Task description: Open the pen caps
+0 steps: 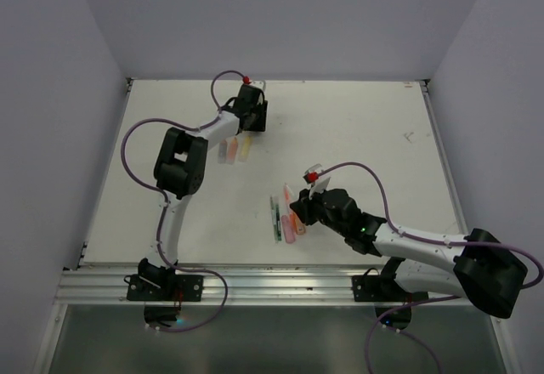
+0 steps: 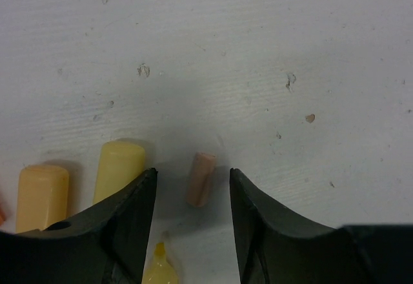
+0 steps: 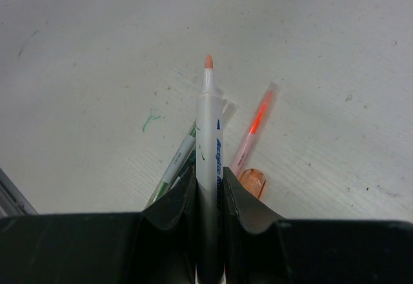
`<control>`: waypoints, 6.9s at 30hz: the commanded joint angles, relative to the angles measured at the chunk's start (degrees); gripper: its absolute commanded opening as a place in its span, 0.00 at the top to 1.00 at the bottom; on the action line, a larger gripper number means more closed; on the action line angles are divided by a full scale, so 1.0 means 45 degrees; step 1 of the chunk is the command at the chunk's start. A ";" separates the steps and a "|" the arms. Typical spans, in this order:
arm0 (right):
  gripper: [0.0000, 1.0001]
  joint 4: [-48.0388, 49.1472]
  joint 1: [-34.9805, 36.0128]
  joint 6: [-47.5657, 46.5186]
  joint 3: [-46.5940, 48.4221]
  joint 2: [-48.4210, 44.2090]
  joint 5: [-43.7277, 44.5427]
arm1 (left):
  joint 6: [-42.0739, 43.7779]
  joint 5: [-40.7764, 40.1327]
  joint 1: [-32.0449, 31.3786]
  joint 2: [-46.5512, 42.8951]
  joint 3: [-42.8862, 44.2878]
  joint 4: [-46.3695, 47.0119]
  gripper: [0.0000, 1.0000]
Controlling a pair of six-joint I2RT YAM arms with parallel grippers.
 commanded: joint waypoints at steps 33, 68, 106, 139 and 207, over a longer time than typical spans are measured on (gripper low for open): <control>1.00 0.2267 0.0005 0.0670 0.0785 -0.0908 0.2966 | -0.7922 -0.1215 -0.6075 -1.3684 -1.3215 0.7329 0.27; 0.02 0.2619 -0.0131 0.0982 0.0160 -0.0205 0.2809 | -0.2245 -0.1488 -0.3402 -0.9935 -0.8319 0.1122 1.00; 0.02 0.2013 -0.0288 0.0748 0.0648 0.0342 0.2595 | 0.0418 0.0348 -0.0626 -0.1182 -0.0832 -0.2788 0.62; 0.67 -0.7868 0.1860 0.2739 0.7464 0.5790 0.2341 | -0.2317 -0.1723 -0.0626 -1.8974 -1.3506 -0.0288 0.00; 1.00 -0.0898 0.2290 0.1685 0.3344 0.0538 0.2596 | -0.6145 0.4703 -0.2168 -1.6730 -1.6418 0.8342 0.19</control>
